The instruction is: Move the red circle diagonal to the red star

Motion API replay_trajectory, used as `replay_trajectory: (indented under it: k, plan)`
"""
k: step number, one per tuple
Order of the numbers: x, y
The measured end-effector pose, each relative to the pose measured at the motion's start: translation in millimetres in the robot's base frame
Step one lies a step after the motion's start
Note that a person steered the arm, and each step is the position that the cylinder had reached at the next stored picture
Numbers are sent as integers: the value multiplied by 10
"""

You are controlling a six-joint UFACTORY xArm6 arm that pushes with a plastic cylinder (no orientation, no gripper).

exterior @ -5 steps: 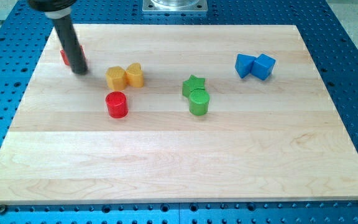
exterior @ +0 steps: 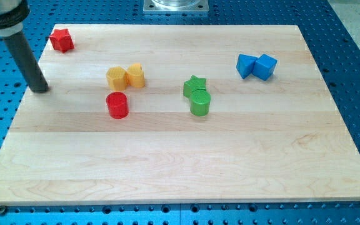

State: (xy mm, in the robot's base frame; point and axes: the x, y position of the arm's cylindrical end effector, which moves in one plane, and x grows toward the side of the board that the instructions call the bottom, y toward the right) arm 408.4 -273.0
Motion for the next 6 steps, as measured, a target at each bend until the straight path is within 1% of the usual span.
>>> replay_trajectory:
  k: [1, 2, 3, 4, 5, 6]
  plan:
    - [266, 3]
    - [696, 262]
    - [986, 947]
    - [1028, 1616]
    - [741, 2026]
    - [556, 1554]
